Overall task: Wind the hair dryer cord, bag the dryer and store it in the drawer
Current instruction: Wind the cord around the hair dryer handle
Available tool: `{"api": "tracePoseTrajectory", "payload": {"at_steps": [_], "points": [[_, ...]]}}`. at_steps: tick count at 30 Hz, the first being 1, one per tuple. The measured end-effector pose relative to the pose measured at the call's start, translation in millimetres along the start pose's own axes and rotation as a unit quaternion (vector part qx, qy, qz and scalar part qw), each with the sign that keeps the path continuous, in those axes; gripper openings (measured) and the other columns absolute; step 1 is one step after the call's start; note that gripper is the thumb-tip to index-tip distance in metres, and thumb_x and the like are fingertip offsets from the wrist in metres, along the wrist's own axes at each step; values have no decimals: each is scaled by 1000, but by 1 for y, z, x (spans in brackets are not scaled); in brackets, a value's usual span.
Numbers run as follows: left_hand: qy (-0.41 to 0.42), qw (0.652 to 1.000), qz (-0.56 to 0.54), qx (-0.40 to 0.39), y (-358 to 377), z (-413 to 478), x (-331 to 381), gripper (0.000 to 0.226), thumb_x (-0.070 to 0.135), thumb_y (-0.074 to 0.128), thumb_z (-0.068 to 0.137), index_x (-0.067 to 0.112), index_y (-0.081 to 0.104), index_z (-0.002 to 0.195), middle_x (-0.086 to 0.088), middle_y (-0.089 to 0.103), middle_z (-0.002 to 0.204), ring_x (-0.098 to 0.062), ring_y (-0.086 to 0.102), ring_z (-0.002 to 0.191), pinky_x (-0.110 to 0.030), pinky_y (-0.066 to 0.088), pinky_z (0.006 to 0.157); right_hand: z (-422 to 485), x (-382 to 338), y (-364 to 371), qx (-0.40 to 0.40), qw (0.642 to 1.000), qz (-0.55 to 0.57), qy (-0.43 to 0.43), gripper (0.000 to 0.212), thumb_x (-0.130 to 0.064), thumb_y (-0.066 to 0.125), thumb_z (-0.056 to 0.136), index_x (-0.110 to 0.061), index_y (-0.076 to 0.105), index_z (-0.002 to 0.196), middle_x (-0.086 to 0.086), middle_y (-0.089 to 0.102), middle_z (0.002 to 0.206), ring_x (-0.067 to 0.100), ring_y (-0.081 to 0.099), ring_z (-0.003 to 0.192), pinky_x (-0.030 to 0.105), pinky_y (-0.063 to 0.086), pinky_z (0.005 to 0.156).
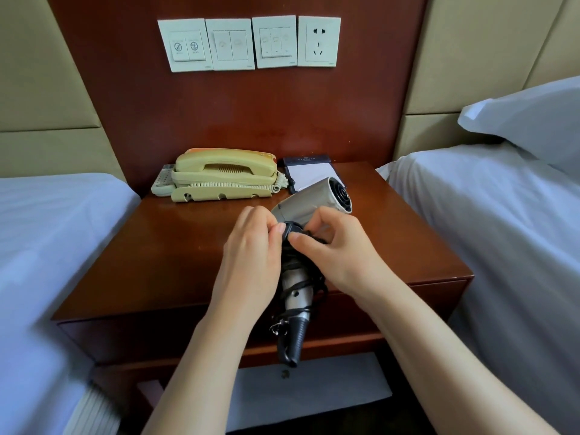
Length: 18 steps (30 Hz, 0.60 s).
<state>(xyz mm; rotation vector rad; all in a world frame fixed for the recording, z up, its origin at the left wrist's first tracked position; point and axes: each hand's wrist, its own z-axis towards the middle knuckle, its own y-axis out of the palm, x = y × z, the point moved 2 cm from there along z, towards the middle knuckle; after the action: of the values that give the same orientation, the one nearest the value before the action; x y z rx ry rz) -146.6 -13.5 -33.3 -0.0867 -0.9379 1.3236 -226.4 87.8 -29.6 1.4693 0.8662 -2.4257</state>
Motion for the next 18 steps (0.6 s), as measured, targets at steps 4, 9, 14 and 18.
{"api": "tracePoseTrajectory", "payload": {"at_steps": [4,9,14,18], "points": [[-13,1000,4,-1,6,0,5,15,13,48,95,4,51,84,-4,50,88,-22,46,76,-35,37,69,-2,4,1,28,998,-49,5,24,-31,65,83,-11,53,75,6,63,71,24,59,66,38,49,63],[-58,998,-22,4,12,-1,2,8,11,53,93,12,56,85,-1,54,91,-17,52,78,-21,36,67,-6,9,4,63,993,-97,17,23,-39,61,85,-19,51,84,0,66,86,20,63,79,41,54,73],[-160,981,-108,4,11,-2,-5,4,12,62,88,14,60,86,0,66,87,2,59,76,-4,41,64,-8,7,1,82,987,-139,-24,22,-38,63,84,-20,51,80,-4,62,75,16,59,70,32,47,64],[-185,975,-120,13,10,-6,-8,5,14,63,88,13,60,84,-2,67,86,-1,60,77,-6,41,63,-4,6,-7,49,980,-180,-63,24,-39,65,81,-19,52,74,-7,55,70,15,50,73,31,41,60]]}}
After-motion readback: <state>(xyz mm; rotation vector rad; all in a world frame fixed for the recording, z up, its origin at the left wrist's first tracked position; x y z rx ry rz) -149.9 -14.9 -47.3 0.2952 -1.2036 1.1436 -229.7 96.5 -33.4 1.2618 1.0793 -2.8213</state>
